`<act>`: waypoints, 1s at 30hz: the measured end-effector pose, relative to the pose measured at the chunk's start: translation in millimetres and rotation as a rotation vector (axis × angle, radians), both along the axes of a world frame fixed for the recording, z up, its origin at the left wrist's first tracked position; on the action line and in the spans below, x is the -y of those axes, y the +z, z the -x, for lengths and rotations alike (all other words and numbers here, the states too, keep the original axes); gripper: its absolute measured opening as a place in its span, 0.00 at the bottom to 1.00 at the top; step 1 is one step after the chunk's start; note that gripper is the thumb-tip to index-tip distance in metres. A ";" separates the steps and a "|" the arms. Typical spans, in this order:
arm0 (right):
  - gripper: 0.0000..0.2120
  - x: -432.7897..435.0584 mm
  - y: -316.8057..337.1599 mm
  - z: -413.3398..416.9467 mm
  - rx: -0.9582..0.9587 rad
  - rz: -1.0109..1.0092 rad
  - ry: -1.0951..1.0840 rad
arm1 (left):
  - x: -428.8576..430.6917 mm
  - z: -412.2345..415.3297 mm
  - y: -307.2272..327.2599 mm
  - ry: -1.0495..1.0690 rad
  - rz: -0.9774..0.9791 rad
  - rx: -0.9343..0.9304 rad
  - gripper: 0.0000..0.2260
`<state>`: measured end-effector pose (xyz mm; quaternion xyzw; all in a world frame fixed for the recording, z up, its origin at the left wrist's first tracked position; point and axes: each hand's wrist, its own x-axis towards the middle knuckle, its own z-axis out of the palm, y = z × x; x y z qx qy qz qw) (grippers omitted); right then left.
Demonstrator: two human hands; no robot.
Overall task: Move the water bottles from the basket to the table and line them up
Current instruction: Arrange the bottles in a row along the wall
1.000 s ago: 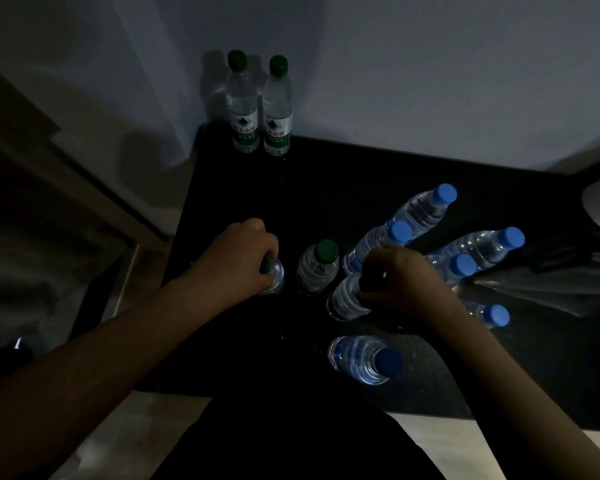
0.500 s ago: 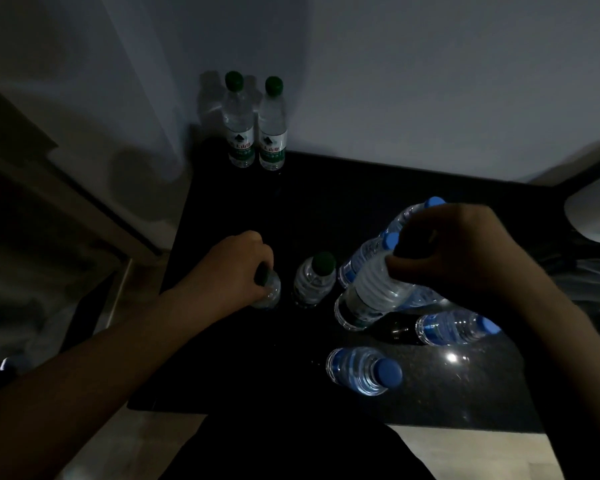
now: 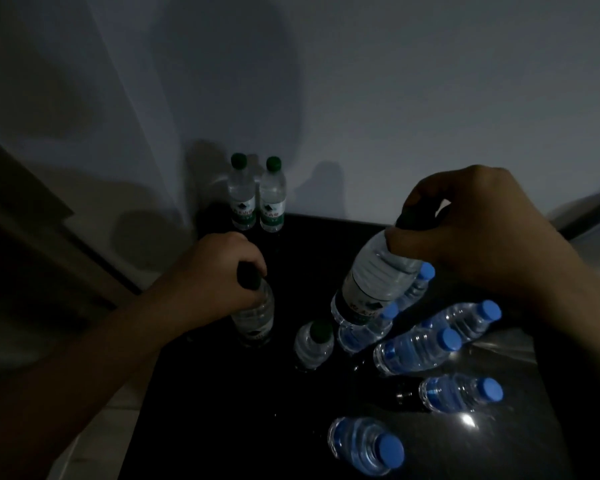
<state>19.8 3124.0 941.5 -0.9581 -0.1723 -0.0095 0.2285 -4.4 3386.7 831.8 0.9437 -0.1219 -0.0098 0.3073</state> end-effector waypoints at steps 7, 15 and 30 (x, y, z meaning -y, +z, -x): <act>0.14 -15.2 6.1 -38.6 0.043 -0.039 0.004 | -3.3 -42.0 33.9 0.064 0.020 0.089 0.11; 0.13 -30.2 -21.0 -109.1 0.073 -0.085 -0.015 | -9.7 -84.3 37.2 0.084 0.031 0.084 0.11; 0.15 -72.0 -135.5 -239.0 -0.058 0.024 -0.050 | -14.3 -123.6 -11.2 0.052 -0.022 -0.084 0.09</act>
